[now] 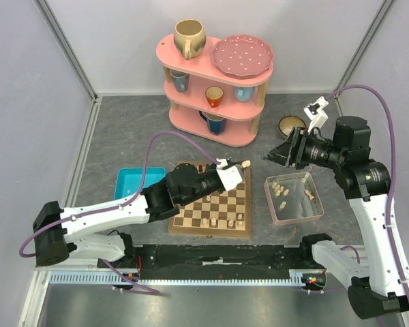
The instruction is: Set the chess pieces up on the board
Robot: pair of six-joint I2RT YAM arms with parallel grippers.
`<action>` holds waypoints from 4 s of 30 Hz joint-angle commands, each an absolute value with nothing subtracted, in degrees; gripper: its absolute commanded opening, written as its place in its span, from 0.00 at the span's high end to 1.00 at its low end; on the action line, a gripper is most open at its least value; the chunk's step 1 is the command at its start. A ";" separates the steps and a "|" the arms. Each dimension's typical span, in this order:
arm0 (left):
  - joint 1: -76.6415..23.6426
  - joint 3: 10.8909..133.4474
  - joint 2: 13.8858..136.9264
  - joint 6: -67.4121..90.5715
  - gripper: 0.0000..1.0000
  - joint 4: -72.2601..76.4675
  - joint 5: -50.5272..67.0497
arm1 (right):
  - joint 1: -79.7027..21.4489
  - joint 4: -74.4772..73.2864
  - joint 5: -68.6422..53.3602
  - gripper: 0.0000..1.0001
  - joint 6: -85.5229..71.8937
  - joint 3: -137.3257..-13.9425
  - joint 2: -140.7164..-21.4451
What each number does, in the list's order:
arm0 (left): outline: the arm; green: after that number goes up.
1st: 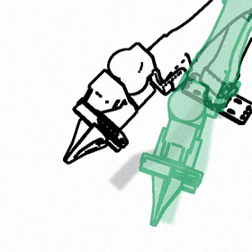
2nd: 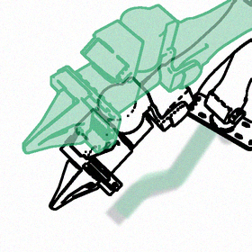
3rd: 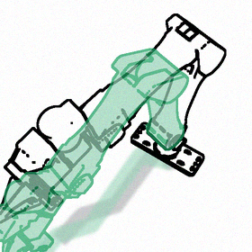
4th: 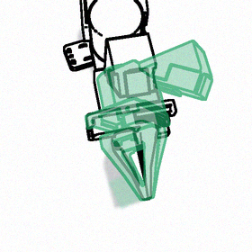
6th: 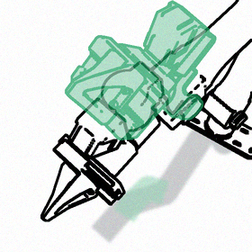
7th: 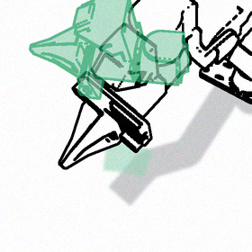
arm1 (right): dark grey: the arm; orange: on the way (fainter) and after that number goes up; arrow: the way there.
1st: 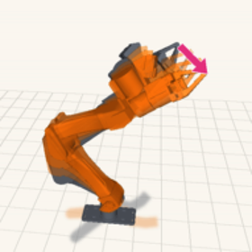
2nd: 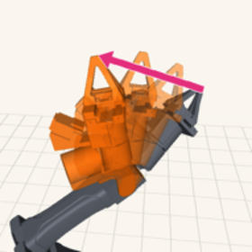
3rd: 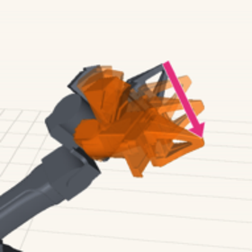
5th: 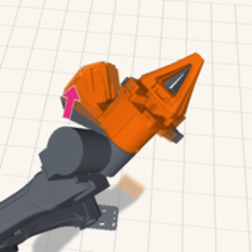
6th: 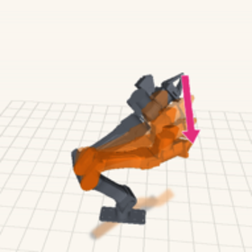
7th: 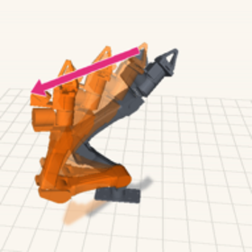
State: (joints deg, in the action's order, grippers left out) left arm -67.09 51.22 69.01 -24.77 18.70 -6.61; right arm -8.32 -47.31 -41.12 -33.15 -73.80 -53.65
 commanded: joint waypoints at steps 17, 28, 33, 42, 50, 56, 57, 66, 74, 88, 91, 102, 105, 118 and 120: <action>-66.97 62.67 72.51 -20.74 0.98 8.17 6.06 | -17.84 -41.75 -41.84 0.50 -33.84 -70.84 -52.65; -66.80 62.49 72.16 -21.18 0.98 8.79 3.87 | -18.11 -42.45 -41.48 0.52 -33.49 -70.66 -53.00; -66.53 63.02 72.33 -21.09 0.98 8.96 3.78 | -18.19 -43.24 -41.48 0.52 -32.70 -70.23 -52.91; -66.45 63.46 72.51 -21.27 0.98 9.14 3.25 | -18.46 -43.16 -41.31 0.58 -32.70 -69.79 -53.09; -66.45 62.93 72.42 -21.01 0.98 8.96 3.60 | -18.46 -41.93 -41.05 0.80 -33.40 -69.35 -52.56; -66.45 62.40 71.90 -19.26 0.40 8.44 -2.09 | -18.37 -40.17 -38.77 1.00 -33.84 -69.26 -51.33; -66.45 62.32 71.72 -18.73 0.32 7.39 -3.33 | -18.37 -40.17 -37.89 1.00 -33.84 -69.26 -51.15; -59.87 57.66 57.78 -4.51 0.13 -2.52 -12.66 | -18.37 -44.65 -21.81 1.00 -28.49 -69.35 -53.43; -31.83 58.63 47.56 8.88 0.14 -26.34 -10.80 | -33.28 -41.49 -6.36 1.00 -32.16 -66.62 -60.00; -9.32 44.74 37.27 15.73 0.14 -34.98 -7.01 | -74.61 -37.01 24.70 1.00 -36.39 -77.43 -85.60; -9.32 42.72 34.55 16.26 0.14 -35.16 -8.78 | -76.64 -36.04 23.90 1.00 -36.65 -77.78 -89.11; -9.32 42.72 32.70 15.64 0.15 -36.47 -8.53 | -79.28 -36.12 22.23 1.00 -36.21 -82.53 -102.65; -9.40 42.10 30.42 16.00 0.15 -36.30 -8.53 | -79.19 -36.12 22.94 1.00 -36.56 -83.23 -104.94; -9.40 41.92 29.18 15.82 0.15 -36.12 -8.00 | -79.19 -37.26 23.47 1.00 -36.56 -85.69 -110.13; -9.41 41.84 28.92 15.82 0.15 -36.12 -7.91 | -79.19 -37.70 23.47 1.00 -36.48 -85.69 -110.39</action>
